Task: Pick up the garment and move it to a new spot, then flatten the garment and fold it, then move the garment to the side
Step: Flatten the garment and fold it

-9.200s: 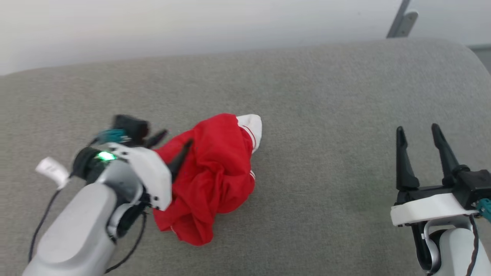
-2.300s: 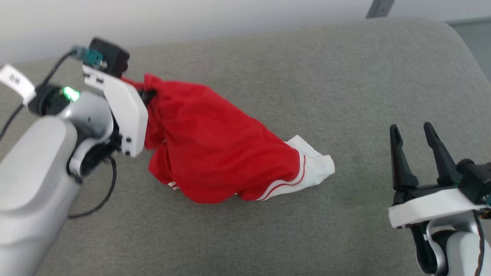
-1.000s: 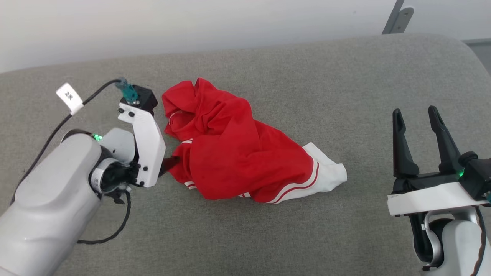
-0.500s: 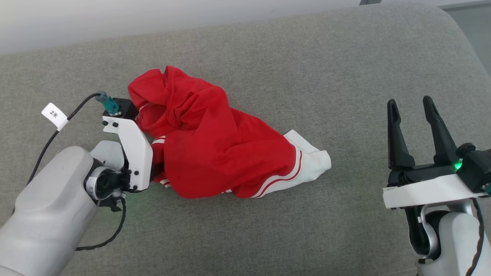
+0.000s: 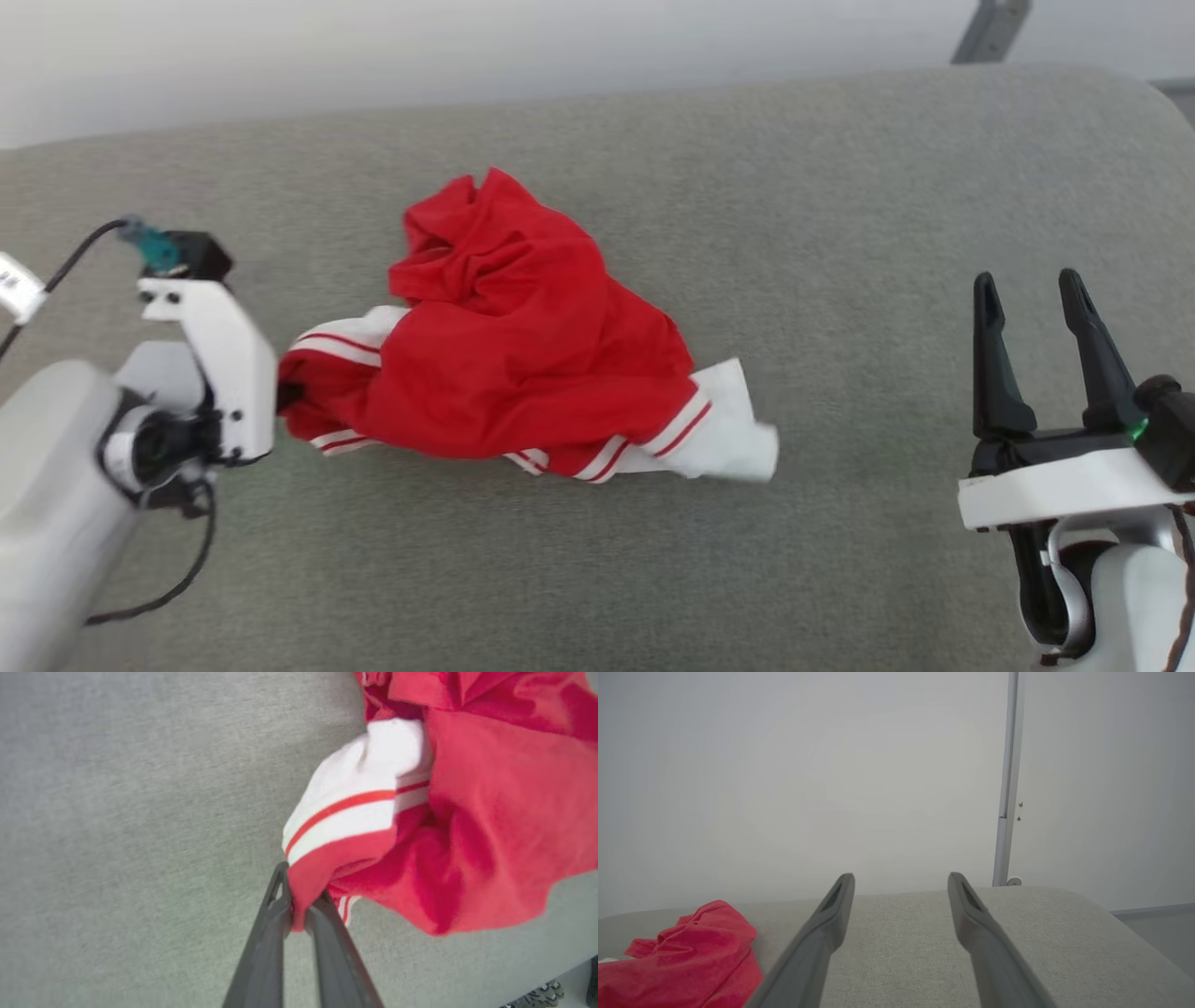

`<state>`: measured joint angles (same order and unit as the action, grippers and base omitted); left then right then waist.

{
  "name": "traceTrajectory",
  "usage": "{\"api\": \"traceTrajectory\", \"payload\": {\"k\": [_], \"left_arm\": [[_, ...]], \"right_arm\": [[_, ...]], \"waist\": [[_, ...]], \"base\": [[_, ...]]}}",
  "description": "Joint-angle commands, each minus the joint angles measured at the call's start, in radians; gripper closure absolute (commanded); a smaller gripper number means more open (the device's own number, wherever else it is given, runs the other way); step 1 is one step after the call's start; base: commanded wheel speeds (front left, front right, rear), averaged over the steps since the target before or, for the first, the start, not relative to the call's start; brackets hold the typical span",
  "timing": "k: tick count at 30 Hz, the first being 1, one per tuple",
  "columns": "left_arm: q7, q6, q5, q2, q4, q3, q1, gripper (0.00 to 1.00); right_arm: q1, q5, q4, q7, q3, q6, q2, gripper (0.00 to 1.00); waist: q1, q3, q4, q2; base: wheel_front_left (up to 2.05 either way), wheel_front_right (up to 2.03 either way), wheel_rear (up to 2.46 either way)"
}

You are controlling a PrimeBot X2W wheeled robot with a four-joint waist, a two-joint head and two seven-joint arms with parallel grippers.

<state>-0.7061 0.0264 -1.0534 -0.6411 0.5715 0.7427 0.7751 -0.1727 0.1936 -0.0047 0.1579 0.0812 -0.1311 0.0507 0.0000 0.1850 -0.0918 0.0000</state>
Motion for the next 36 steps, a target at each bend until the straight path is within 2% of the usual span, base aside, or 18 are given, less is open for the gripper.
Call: {"api": "traceTrajectory", "payload": {"k": [1, 4, 11, 16, 21, 22, 23, 24, 33, 36], "left_arm": [[-0.005, -0.015, -0.008, -0.018, -0.023, -0.009, -0.027, 1.0], [-0.028, -0.086, -0.041, -0.109, -0.146, -0.036, -0.107, 1.0], [-0.076, -0.224, -0.112, -0.226, -0.337, -0.062, -0.307, 1.0], [-0.13, -0.305, -0.19, -0.243, -0.405, -0.053, -0.44, 1.0], [-0.107, -0.34, -0.212, -0.234, -0.464, -0.063, -0.489, 1.0], [-0.096, -0.344, -0.201, -0.236, -0.474, -0.066, -0.484, 0.8], [-0.083, -0.346, -0.195, -0.238, -0.481, -0.071, -0.476, 0.53], [-0.075, -0.35, -0.192, -0.239, -0.487, -0.078, -0.469, 0.0], [-0.05, -0.39, -0.161, -0.307, -0.548, -0.122, -0.44, 0.0], [-0.01, -0.379, -0.131, -0.325, -0.563, -0.135, -0.43, 0.0]], "right_arm": [[0.01, -0.005, -0.004, -0.005, 0.005, 0.0, 0.0, 0.0], [0.023, -0.003, -0.011, -0.013, 0.012, 0.0, 0.0, 0.0], [0.031, 0.002, -0.02, -0.023, 0.01, 0.0, 0.0, 0.0], [0.032, 0.009, -0.017, -0.024, 0.004, 0.0, 0.0, 0.0], [0.029, 0.009, -0.014, -0.024, 0.005, 0.0, 0.0, 0.0], [0.029, 0.008, -0.013, -0.024, 0.007, 0.0, 0.0, 0.0], [0.028, 0.008, -0.012, -0.024, 0.006, 0.0, 0.0, 0.0], [0.028, 0.008, -0.012, -0.024, 0.006, 0.0, 0.0, 0.0], [0.042, 0.016, -0.013, -0.034, -0.003, 0.0, 0.0, 0.0], [0.05, 0.021, -0.012, -0.039, -0.017, 0.0, 0.0, 0.0]], "waist": [[0.0, -0.022, 0.027, 0.0], [0.0, -0.036, 0.054, 0.0], [0.0, -0.036, 0.068, 0.0], [0.0, -0.03, 0.06, 0.0], [0.0, -0.026, 0.055, 0.0], [0.0, -0.026, 0.055, 0.0], [0.0, -0.026, 0.054, 0.0], [0.0, -0.027, 0.054, 0.0], [0.0, -0.039, 0.053, 0.0], [0.0, -0.041, 0.054, 0.0]], "base": [[0.0, 0.0, 0.0], [0.0, 0.0, 0.0], [0.0, 0.0, 0.0], [0.0, 0.0, 0.0], [0.0, 0.0, 0.0], [0.0, 0.0, 0.0], [0.0, 0.0, 0.0], [0.0, 0.0, 0.0], [0.0, 0.0, 0.0], [0.0, 0.0, 0.0]]}}
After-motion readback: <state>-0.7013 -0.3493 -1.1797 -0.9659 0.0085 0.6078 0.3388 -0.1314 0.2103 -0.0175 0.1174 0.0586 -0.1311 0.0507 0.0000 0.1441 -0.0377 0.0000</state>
